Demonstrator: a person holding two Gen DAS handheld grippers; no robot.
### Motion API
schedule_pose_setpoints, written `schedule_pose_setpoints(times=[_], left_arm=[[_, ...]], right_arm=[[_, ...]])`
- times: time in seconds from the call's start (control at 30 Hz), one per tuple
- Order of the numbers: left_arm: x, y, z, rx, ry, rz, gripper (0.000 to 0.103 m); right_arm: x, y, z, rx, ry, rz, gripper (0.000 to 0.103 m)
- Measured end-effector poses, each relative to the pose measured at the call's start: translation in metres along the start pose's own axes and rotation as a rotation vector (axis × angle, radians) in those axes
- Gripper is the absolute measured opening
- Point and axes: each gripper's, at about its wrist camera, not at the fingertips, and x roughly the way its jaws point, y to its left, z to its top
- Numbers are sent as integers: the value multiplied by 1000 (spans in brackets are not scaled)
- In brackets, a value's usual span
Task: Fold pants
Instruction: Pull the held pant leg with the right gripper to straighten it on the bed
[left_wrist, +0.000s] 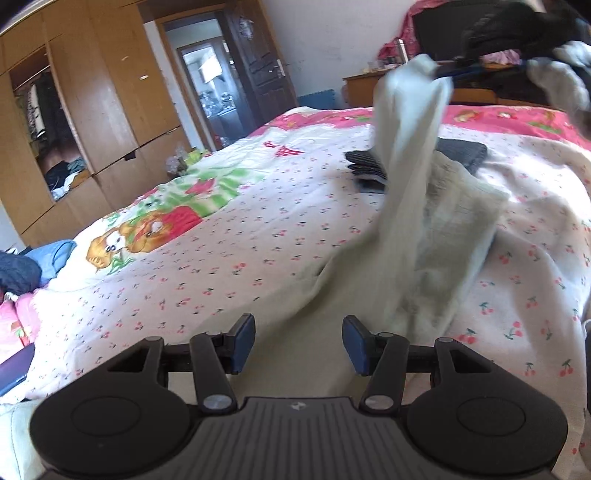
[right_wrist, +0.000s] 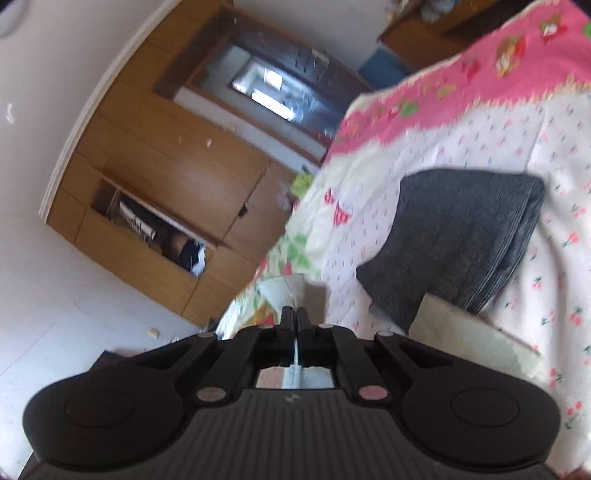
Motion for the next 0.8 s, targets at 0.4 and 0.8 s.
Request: schedule_pose_setpoints(times=[0.4,0.8], left_arm=[[8,-22,-12,63,55,-37,66],[8,-13,-6,74,37,-8,67]], right_arm=[[-9,-89,-40,115,79,-288,8],[-8,-64,-35,28,32,-290,9]])
